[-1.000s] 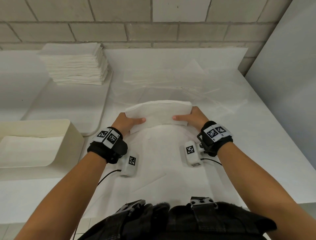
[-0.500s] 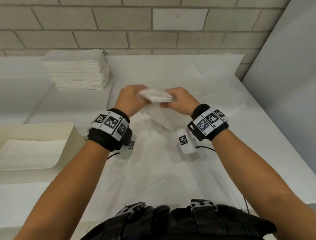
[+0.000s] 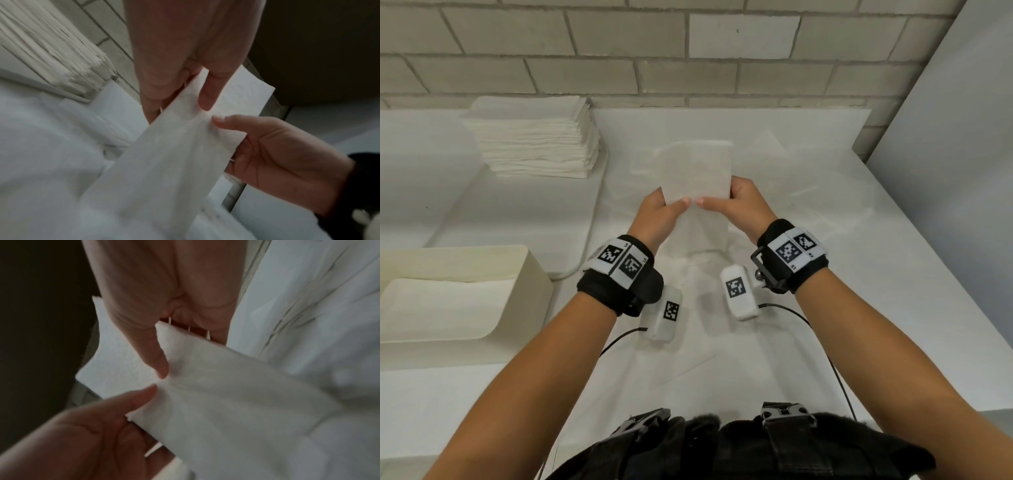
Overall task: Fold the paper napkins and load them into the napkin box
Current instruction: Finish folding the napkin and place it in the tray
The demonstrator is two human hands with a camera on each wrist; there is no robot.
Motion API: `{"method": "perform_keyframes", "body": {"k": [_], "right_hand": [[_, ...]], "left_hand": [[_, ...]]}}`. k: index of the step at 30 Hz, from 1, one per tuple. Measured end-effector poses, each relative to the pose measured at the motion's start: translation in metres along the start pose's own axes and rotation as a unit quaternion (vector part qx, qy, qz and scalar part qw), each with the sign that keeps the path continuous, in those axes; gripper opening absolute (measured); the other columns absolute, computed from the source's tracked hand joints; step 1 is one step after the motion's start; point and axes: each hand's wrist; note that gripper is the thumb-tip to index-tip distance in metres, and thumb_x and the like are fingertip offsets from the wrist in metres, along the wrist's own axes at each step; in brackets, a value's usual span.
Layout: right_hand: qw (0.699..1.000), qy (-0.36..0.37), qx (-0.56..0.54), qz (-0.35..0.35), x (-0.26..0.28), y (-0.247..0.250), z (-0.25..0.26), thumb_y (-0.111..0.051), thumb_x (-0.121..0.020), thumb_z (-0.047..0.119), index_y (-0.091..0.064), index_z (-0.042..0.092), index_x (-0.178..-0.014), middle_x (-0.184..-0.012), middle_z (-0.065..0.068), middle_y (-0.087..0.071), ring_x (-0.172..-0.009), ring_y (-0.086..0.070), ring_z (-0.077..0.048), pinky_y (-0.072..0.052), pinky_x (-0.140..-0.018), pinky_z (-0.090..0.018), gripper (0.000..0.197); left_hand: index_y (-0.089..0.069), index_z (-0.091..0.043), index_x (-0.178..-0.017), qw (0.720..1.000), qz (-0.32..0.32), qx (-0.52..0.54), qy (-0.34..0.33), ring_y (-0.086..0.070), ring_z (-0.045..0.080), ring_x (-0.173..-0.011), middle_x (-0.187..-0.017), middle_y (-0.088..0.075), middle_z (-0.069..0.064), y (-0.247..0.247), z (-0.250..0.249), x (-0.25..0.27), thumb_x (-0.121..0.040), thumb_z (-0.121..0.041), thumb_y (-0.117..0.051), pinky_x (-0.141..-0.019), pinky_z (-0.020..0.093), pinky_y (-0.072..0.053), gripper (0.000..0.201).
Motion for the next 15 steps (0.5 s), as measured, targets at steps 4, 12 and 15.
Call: {"method": "perform_keyframes", "body": {"k": [4, 12, 15], "right_hand": [[0.997, -0.042, 0.064, -0.006, 0.002, 0.001, -0.019, -0.068, -0.082, 0.007, -0.058, 0.002, -0.119, -0.118, -0.015, -0.063, -0.109, -0.060, -0.027, -0.049, -0.095, -0.040, 0.038], [0.998, -0.058, 0.035, -0.003, 0.001, 0.003, -0.026, -0.066, -0.083, 0.004, -0.058, 0.001, -0.119, -0.119, -0.015, -0.063, -0.109, -0.061, -0.026, -0.050, -0.089, -0.031, 0.037], [0.997, -0.053, 0.054, 0.005, -0.002, 0.005, -0.023, -0.066, -0.084, 0.005, -0.059, 0.002, -0.119, -0.119, -0.014, -0.063, -0.108, -0.061, -0.025, -0.050, -0.090, -0.032, 0.037]], "left_hand": [[-0.050, -0.007, -0.131, 0.998, 0.027, -0.055, 0.025, -0.055, 0.029, -0.116, -0.127, -0.058, 0.013, -0.002, 0.020, -0.002, -0.095, -0.004, -0.046, -0.103, 0.047, -0.042, 0.036], [-0.045, -0.009, -0.135, 0.997, 0.031, -0.060, 0.026, -0.052, 0.029, -0.120, -0.132, -0.054, 0.013, -0.006, 0.030, -0.007, -0.096, -0.006, -0.041, -0.104, 0.049, -0.040, 0.039], [-0.044, -0.007, -0.133, 0.997, -0.006, -0.072, -0.010, -0.053, 0.027, -0.118, -0.128, -0.055, 0.009, -0.006, 0.023, -0.007, -0.094, -0.008, -0.051, -0.101, 0.042, -0.044, 0.040]]}}
Point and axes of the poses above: each hand's wrist, its own x-axis away from the middle knuckle, its own y-axis out of the back of the hand, z = x × y
